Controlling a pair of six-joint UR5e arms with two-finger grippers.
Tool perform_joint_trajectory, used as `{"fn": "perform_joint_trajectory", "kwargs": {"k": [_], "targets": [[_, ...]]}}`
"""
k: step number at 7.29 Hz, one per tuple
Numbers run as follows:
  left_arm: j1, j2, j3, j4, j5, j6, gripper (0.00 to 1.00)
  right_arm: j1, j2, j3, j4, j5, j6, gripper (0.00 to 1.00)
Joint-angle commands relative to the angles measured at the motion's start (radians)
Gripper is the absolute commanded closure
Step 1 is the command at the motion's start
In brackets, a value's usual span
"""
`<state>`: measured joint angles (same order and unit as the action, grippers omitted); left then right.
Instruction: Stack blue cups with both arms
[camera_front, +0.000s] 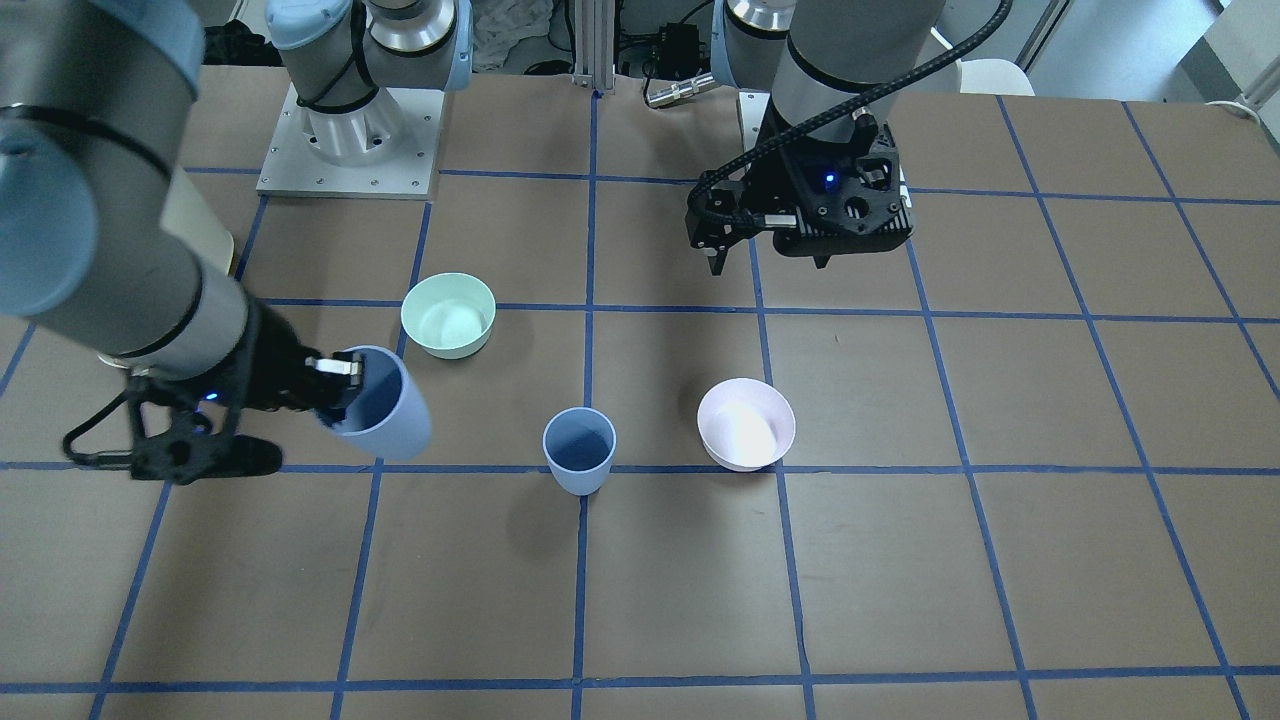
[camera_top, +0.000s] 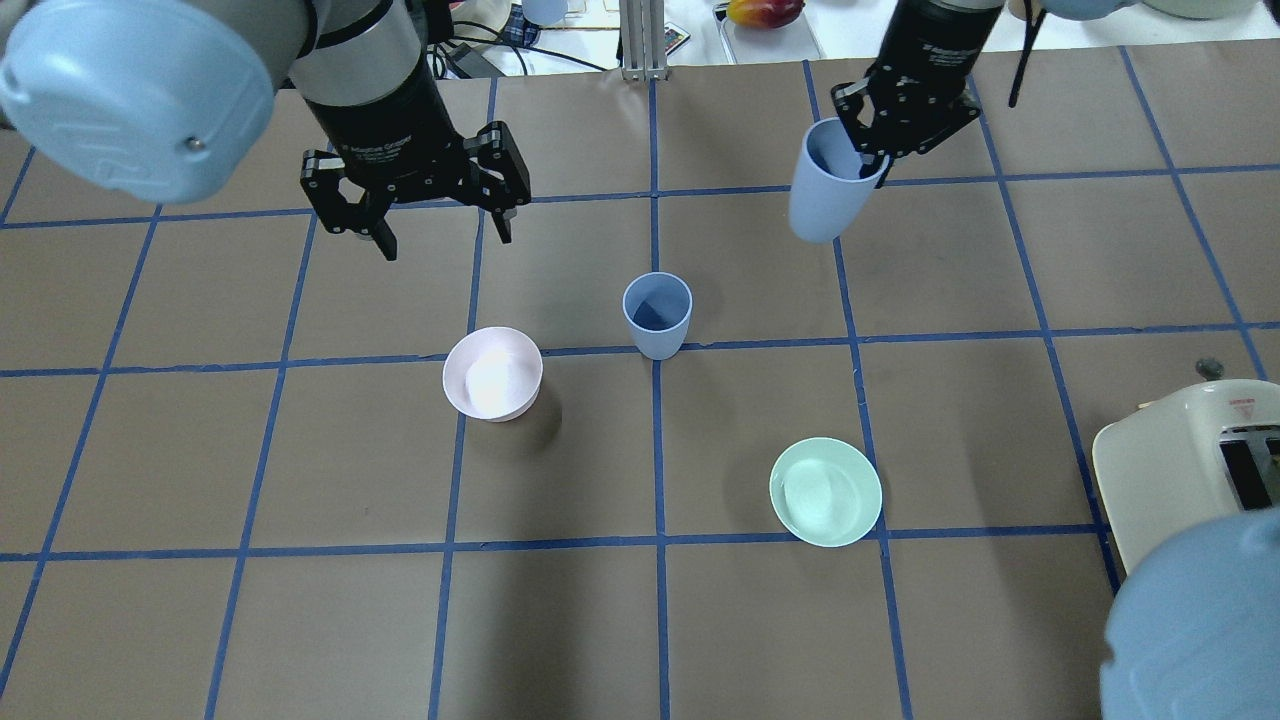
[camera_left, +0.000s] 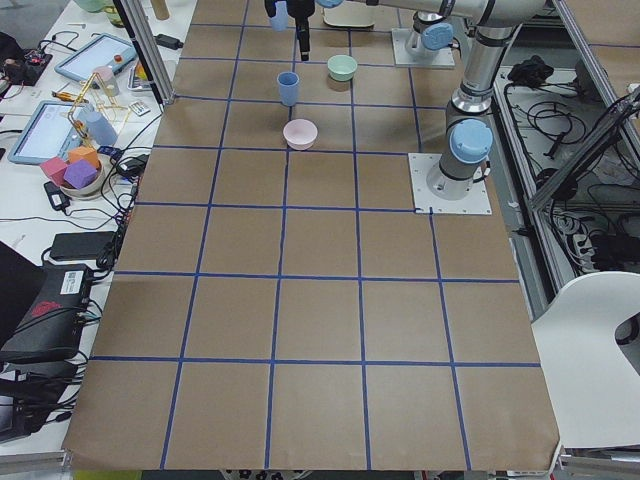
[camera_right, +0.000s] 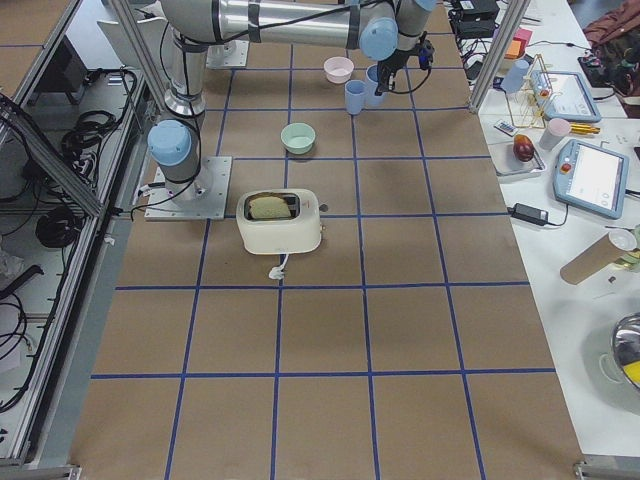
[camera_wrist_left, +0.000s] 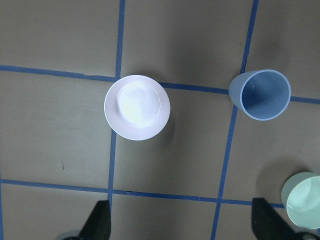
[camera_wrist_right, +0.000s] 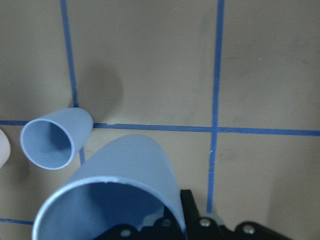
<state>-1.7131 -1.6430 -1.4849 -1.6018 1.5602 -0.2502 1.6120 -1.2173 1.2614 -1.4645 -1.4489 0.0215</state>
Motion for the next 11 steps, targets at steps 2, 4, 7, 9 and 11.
{"fn": "perform_joint_trajectory", "kwargs": {"k": [2, 4, 7, 9, 11], "targets": [[0.092, 0.043, -0.026, 0.023, 0.008, 0.14, 0.0, 0.213, -0.007, 0.013, -0.082, -0.008, 0.251, 1.0], [0.095, 0.045, -0.028, 0.025, 0.006, 0.137, 0.0, 0.253, -0.01, 0.096, -0.188, -0.034, 0.299, 1.0], [0.093, 0.049, -0.026, 0.025, -0.003, 0.137, 0.0, 0.281, -0.01, 0.199, -0.339, -0.039, 0.365, 1.0], [0.095, 0.049, -0.028, 0.023, 0.003, 0.126, 0.0, 0.281, -0.005, 0.201, -0.344, -0.041, 0.365, 1.0], [0.095, 0.051, -0.026, 0.023, -0.002, 0.126, 0.0, 0.281, 0.002, 0.217, -0.349, -0.042, 0.365, 1.0]]}}
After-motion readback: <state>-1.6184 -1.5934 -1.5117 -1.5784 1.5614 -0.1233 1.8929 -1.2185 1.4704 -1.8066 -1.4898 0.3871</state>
